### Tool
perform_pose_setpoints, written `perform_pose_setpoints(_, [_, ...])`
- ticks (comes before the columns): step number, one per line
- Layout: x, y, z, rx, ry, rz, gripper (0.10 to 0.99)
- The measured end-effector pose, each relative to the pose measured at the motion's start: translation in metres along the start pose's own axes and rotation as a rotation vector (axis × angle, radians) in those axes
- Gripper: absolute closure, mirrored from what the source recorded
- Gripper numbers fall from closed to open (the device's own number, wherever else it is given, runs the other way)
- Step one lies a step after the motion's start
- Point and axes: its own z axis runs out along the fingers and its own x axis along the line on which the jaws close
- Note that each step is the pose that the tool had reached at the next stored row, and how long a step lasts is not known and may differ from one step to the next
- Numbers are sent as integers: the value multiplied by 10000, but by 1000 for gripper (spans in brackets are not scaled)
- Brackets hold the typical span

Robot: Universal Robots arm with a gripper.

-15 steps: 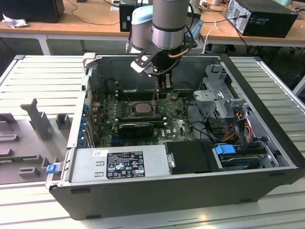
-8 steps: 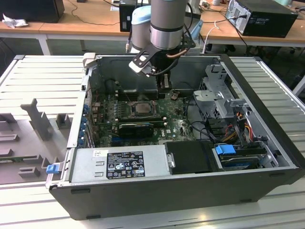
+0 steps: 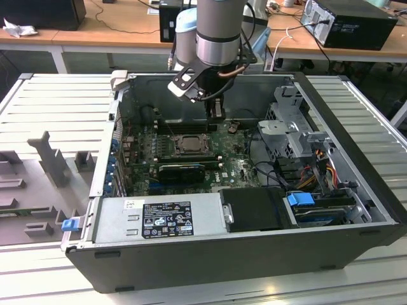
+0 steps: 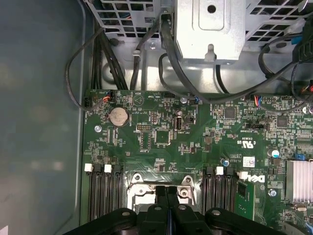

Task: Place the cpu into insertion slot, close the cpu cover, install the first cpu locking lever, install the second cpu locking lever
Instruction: 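Close the cpu cover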

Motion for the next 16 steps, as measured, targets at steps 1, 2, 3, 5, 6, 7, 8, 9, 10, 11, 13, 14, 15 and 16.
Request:
perform_pose_setpoints(1, [0,-10,0,0,0,1,980])
perform_pose_setpoints(2, [0,-16,-1,0,0,0,980])
perform_pose_setpoints(3, [0,-27,-1,1,-1,1,980])
perform_pose_setpoints(5, [1,-49,5,-1,2,0,980])
perform_pose_setpoints(6, [1,-62,14,-1,2,1,980])
perform_pose_setpoints(7, [1,-77,43,0,7,-1,980])
perform_pose_setpoints(8, [0,-80,70,-1,14,-3,980])
perform_pose_setpoints(9, [0,-83,86,-1,16,-3,980])
perform_pose_setpoints(10, [-2,-88,104,0,18,-2,980])
perform_pose_setpoints(11, [-6,-97,122,0,25,-1,980])
perform_pose_setpoints(13, [-9,-148,145,-1,29,-3,980])
perform_pose_setpoints(14, [-8,-176,150,2,30,-2,980])
perform_pose_setpoints(15, [-8,-234,157,10,29,-4,980])
perform_pose_setpoints(16, [-6,-305,170,29,30,0,980])
